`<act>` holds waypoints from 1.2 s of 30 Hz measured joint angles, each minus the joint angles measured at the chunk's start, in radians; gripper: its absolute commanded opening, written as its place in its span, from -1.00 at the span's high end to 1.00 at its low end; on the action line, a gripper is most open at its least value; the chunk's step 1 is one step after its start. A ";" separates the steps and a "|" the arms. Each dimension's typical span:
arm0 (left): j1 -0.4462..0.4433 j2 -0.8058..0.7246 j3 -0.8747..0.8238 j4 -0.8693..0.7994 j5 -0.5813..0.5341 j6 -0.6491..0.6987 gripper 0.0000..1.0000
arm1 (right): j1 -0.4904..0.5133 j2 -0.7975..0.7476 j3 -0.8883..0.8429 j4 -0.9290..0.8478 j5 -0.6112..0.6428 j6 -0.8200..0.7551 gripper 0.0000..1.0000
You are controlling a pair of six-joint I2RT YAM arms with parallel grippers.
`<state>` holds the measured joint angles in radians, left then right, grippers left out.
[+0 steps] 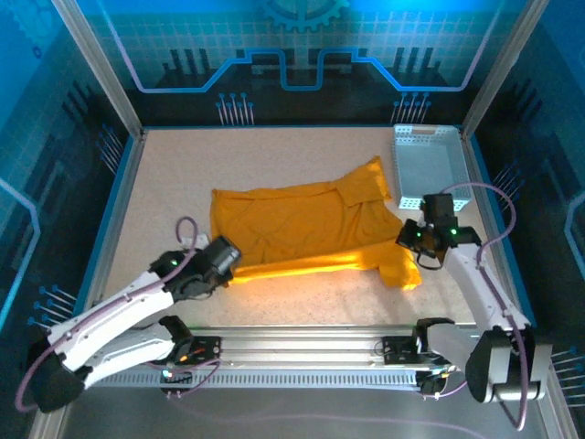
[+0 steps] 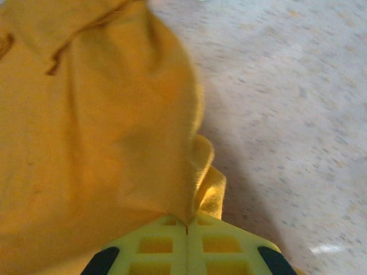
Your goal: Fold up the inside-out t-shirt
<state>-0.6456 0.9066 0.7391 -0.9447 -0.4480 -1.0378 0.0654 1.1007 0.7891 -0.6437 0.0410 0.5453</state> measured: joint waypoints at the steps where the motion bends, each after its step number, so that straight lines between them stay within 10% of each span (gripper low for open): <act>1: 0.071 0.009 0.016 0.021 0.001 0.040 1.00 | 0.039 0.031 0.029 0.000 0.018 0.000 1.00; 10: 0.477 0.329 0.072 0.261 0.069 0.251 1.00 | 0.320 0.354 0.214 0.000 0.121 0.014 0.55; 13: 0.494 0.380 0.072 0.297 0.096 0.280 1.00 | 0.379 0.369 0.219 0.001 0.104 0.014 0.09; 22: 0.550 0.374 0.016 0.356 0.148 0.313 1.00 | 0.260 0.147 0.043 -0.007 0.029 -0.022 -0.31; 36: 0.585 0.376 0.006 0.382 0.167 0.335 1.00 | 0.276 0.115 -0.111 -0.056 0.058 0.016 -0.40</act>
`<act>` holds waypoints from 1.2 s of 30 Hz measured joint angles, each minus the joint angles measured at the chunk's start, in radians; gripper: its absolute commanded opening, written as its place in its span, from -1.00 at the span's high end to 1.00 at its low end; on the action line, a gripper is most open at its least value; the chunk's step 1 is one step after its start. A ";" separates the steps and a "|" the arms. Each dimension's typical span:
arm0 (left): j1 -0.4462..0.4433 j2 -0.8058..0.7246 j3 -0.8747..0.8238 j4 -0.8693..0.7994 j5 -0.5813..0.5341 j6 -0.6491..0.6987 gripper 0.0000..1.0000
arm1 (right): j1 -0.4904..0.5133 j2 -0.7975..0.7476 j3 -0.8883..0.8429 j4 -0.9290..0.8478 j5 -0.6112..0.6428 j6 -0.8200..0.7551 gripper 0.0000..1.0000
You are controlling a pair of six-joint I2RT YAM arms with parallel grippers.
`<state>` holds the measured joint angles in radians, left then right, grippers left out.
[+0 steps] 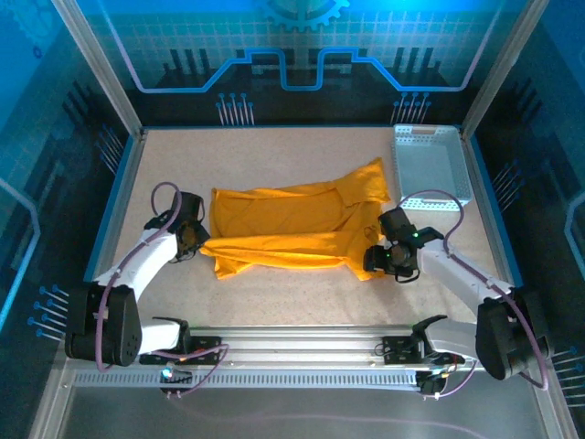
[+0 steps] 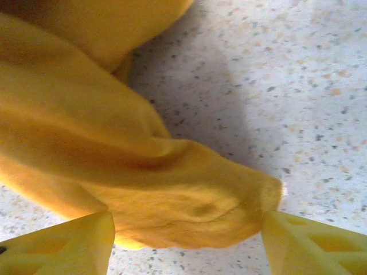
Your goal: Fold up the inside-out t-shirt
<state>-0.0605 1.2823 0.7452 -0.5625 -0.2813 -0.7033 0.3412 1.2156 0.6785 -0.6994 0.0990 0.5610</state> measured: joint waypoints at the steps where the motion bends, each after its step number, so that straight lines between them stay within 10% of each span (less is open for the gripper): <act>1: 0.004 0.000 0.000 0.000 0.000 0.001 1.00 | -0.003 -0.002 -0.002 0.002 0.007 0.000 -0.41; 16: 0.117 0.000 0.028 -0.001 0.000 0.004 1.00 | 0.231 0.040 0.055 0.043 0.039 0.059 1.00; 27: 0.144 0.000 0.102 -0.027 -0.002 0.003 1.00 | 0.567 0.150 0.424 -0.130 0.312 0.124 0.97; 36: 0.150 0.000 0.137 -0.032 -0.001 0.007 1.00 | 0.719 0.463 0.507 -0.077 0.209 0.105 0.01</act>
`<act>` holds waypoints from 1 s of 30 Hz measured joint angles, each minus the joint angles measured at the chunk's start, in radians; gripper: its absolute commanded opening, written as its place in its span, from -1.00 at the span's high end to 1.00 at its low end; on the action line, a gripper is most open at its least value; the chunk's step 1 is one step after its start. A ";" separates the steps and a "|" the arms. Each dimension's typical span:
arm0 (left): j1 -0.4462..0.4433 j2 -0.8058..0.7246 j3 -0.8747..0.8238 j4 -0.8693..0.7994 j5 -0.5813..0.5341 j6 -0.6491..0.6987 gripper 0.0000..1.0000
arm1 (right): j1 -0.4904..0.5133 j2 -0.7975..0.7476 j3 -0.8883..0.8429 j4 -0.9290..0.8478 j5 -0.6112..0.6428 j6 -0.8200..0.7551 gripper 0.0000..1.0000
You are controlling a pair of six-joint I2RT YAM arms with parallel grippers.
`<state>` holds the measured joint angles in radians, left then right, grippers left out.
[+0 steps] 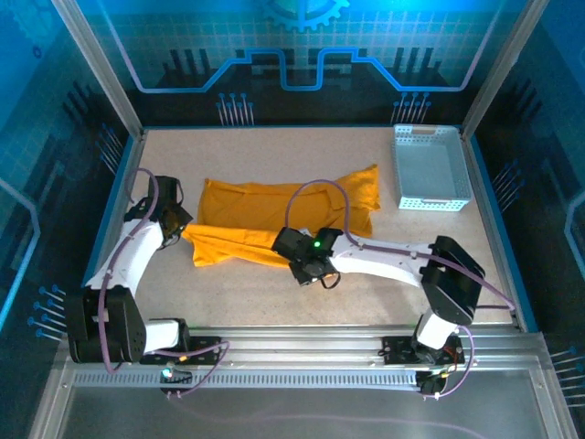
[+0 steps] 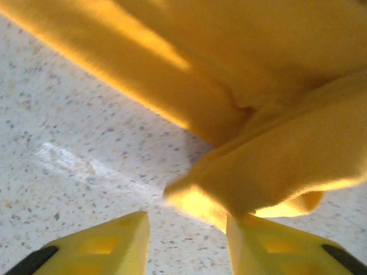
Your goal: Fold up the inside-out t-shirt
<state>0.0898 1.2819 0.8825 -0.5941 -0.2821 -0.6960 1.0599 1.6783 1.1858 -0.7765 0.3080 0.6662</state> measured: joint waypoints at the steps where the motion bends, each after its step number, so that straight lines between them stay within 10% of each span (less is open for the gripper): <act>1: 0.001 0.000 0.000 0.000 0.000 0.001 1.00 | 0.001 -0.008 0.000 0.006 -0.018 -0.008 -0.01; 12: 0.012 0.000 0.000 0.000 0.003 0.017 1.00 | -0.176 -0.481 -0.293 0.141 -0.127 0.039 0.24; 30: 0.012 0.000 0.000 0.001 0.012 0.018 1.00 | -0.094 -0.291 -0.431 0.378 -0.134 -0.097 0.17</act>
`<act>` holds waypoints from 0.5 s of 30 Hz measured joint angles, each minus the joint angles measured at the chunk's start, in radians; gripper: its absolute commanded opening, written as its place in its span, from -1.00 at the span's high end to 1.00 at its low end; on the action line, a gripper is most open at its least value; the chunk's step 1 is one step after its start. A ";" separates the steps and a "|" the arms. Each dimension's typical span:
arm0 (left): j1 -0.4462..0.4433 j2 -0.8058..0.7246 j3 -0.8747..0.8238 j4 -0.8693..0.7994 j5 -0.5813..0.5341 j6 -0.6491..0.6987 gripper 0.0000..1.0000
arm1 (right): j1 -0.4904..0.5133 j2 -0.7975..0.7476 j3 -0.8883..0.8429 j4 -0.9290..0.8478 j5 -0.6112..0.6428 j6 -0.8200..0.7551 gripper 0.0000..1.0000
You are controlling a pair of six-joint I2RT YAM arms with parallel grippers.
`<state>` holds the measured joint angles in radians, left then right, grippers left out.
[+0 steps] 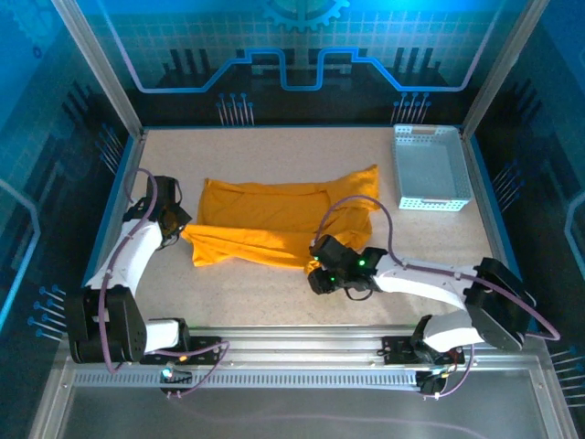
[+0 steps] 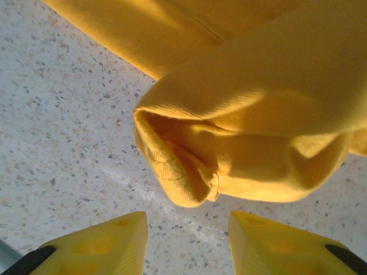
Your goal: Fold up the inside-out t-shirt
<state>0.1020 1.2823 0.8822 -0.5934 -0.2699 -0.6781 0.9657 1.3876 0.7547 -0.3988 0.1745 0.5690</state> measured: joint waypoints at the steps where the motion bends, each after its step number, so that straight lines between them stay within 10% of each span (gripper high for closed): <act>1: 0.000 0.000 0.000 0.000 0.002 0.000 1.00 | 0.005 0.016 0.009 0.000 0.019 -0.019 0.17; 15: 0.000 0.000 0.000 0.000 0.006 0.000 1.00 | 0.022 0.105 0.071 0.028 0.144 -0.157 0.40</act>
<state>0.1020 1.2823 0.8822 -0.5934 -0.2634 -0.6781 0.9874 1.4921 0.8261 -0.3710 0.3187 0.4122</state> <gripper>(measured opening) 0.051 0.329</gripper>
